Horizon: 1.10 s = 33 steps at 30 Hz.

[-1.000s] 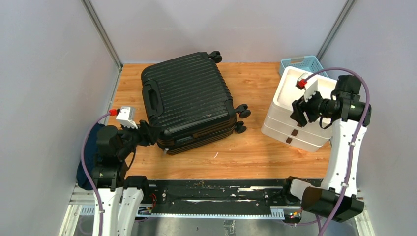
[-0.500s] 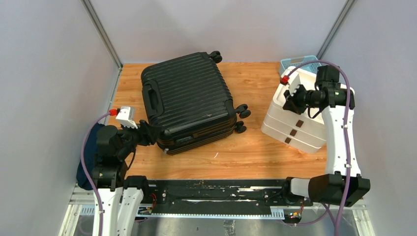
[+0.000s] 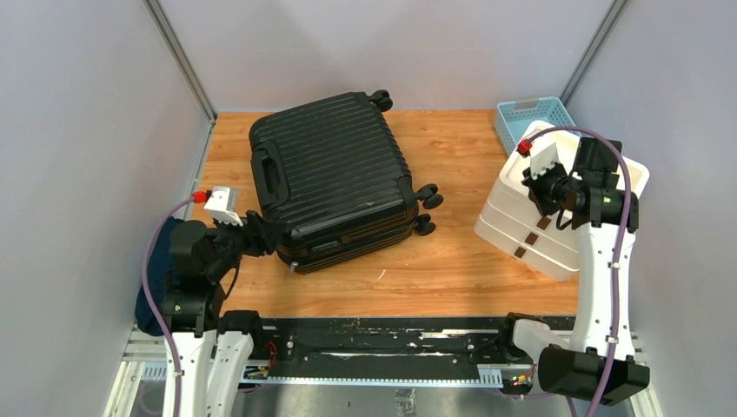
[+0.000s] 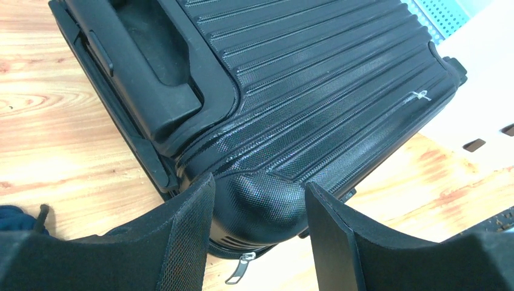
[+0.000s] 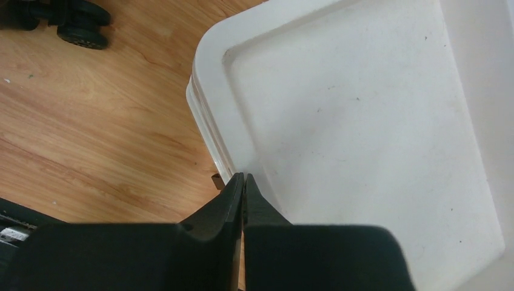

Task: Open, take out, and arrange the luggage
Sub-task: Adjust the luggage at the center of the board.

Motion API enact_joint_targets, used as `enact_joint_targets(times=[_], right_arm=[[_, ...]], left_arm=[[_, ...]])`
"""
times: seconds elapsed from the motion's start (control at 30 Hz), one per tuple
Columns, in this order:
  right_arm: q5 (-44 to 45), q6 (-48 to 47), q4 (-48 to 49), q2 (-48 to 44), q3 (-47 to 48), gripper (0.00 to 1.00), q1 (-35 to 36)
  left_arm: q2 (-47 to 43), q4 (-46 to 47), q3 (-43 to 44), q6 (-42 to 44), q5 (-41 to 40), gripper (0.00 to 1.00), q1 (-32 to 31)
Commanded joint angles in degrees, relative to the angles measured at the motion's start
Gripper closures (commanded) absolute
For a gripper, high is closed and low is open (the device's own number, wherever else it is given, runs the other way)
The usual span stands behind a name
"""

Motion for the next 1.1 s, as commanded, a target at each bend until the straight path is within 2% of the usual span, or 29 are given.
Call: enact_joint_targets(times=[0.0, 0.13, 0.33, 0.4, 0.63, 0.77, 0.87, 1.0, 1.07], right_arm=[[4.68, 0.64, 0.0, 3.63, 0.49, 0.97, -2.43], [-1.72, 0.48, -0.56, 5.14, 3.63, 0.89, -2.36], [-21.5, -1.96, -5.0, 6.06, 11.2, 0.57, 0.09], [-26.1, -2.41, -5.58, 6.94, 12.22, 0.52, 3.93], [-33.13, -1.69, 1.59, 13.76, 9.55, 0.52, 24.27], [-31.57, -4.06, 6.33, 18.28, 6.66, 0.54, 33.71], [-31.82, -3.67, 7.5, 22.4, 6.36, 0.6, 38.63], [-32.32, 2.65, 14.35, 25.46, 3.15, 0.73, 42.14], [-29.51, 4.17, 17.16, 25.6, 1.46, 0.75, 43.1]], left_arm=[[0.55, 0.86, 2.19, -0.09, 1.21, 0.4, -0.41], [1.26, 1.1, 3.02, -0.15, 1.13, 0.4, -0.4], [3.74, 3.91, 4.69, -1.61, 1.63, 0.4, -0.49], [5.05, 5.07, 5.31, -2.92, 1.06, 0.4, -0.4], [8.75, 7.49, 6.44, -6.77, -10.29, 0.4, -0.38], [10.49, 8.05, 5.92, -7.61, -17.84, 0.4, -0.38], [11.59, 8.99, 5.03, -9.71, -21.61, 0.46, -0.39], [12.35, 9.18, 4.65, -10.82, -25.96, 0.54, -0.4], [12.96, 8.55, 4.62, -10.44, -28.51, 0.64, -0.38]])
